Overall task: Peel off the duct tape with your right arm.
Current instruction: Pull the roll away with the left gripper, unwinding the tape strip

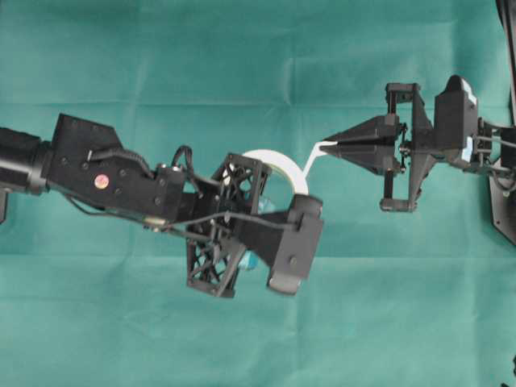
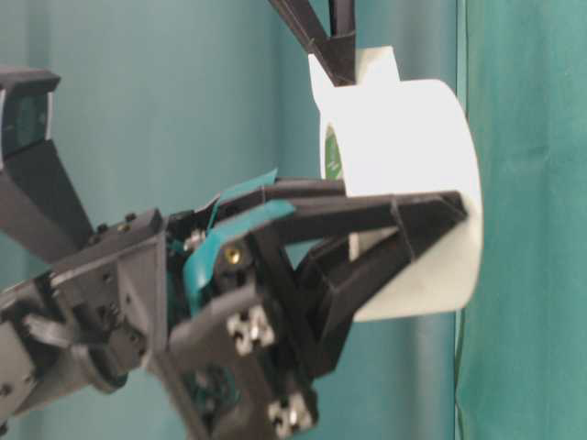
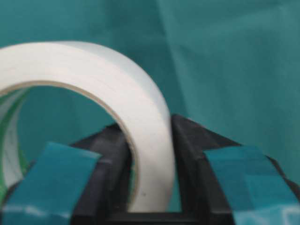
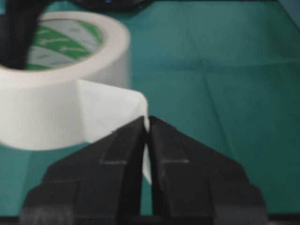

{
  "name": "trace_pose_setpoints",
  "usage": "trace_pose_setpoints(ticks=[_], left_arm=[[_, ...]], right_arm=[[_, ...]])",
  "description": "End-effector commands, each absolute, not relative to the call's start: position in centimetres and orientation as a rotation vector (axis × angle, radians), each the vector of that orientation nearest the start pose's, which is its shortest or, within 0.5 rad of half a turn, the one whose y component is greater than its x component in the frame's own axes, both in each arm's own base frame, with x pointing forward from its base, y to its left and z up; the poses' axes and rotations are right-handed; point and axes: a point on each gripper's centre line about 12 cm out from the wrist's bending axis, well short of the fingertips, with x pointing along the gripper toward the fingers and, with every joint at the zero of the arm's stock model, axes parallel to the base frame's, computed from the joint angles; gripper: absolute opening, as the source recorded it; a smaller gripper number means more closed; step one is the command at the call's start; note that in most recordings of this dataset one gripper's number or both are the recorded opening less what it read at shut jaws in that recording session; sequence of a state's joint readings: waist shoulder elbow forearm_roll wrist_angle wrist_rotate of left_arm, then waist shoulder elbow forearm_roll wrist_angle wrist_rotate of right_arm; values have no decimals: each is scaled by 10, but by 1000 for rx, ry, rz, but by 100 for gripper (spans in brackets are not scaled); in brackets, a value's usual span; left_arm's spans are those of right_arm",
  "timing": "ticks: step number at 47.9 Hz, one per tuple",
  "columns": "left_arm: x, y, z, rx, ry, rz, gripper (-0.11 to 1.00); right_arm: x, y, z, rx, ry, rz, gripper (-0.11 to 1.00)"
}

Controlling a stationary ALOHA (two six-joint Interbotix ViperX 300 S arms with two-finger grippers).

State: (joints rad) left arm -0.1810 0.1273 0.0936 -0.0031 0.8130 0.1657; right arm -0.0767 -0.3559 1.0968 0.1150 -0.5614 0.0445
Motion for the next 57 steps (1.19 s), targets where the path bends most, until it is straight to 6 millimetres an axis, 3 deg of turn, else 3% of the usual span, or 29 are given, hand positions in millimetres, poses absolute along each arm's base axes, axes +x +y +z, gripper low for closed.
trace_pose_setpoints(ticks=[1,17,37,57], left_arm=[[434,-109,281,279,931,-318,22],[421,-161,296,503,828,-512,22],[398,-202,327,638,655,-637,20],[392,-201,355,705,430,-628,20]], right_arm=[[288,-39,211,147,147,-183,-9],[286,-50,211,148,143,-221,-9],[284,-56,210,151,144,-244,-9],[285,-57,202,156,171,-247,-9]])
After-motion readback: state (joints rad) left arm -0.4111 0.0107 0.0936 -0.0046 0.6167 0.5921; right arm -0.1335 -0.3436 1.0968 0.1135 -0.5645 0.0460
